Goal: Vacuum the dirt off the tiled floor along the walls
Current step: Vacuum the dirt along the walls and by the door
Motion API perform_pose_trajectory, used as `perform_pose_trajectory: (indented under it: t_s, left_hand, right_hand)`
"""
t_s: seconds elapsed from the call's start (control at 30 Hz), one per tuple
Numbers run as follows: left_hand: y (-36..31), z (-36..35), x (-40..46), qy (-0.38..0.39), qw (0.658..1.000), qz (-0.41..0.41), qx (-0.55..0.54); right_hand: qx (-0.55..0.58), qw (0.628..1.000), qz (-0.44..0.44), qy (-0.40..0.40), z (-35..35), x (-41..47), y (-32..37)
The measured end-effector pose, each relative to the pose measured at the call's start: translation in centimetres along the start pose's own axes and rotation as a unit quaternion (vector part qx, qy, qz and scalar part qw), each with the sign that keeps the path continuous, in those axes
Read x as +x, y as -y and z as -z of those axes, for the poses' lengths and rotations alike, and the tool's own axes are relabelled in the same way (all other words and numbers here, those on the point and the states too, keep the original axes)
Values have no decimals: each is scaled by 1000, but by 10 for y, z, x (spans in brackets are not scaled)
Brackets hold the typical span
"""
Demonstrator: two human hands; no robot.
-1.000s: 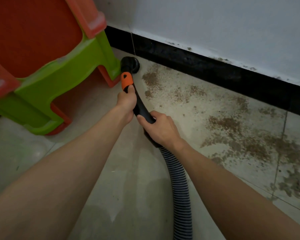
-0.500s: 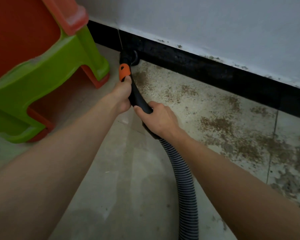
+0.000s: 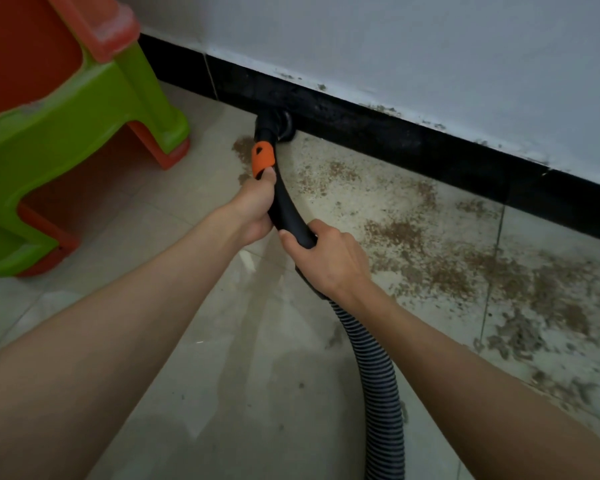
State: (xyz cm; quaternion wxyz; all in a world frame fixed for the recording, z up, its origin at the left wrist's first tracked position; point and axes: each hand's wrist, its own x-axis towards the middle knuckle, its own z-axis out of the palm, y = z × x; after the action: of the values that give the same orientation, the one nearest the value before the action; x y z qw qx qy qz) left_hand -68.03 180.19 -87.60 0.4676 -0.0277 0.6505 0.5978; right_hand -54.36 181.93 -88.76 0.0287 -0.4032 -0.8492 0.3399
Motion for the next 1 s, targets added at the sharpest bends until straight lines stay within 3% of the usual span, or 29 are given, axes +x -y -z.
perform_pose_trajectory:
  t_s: [0.73, 1.0]
  left_hand:
    - [63, -84, -75, 82, 992, 18, 94]
    - [60, -78, -73, 51, 990, -34, 130]
  right_hand:
    - [-1, 993, -98, -59, 43, -92, -65]
    - [44, 991, -98, -80, 33, -95, -49]
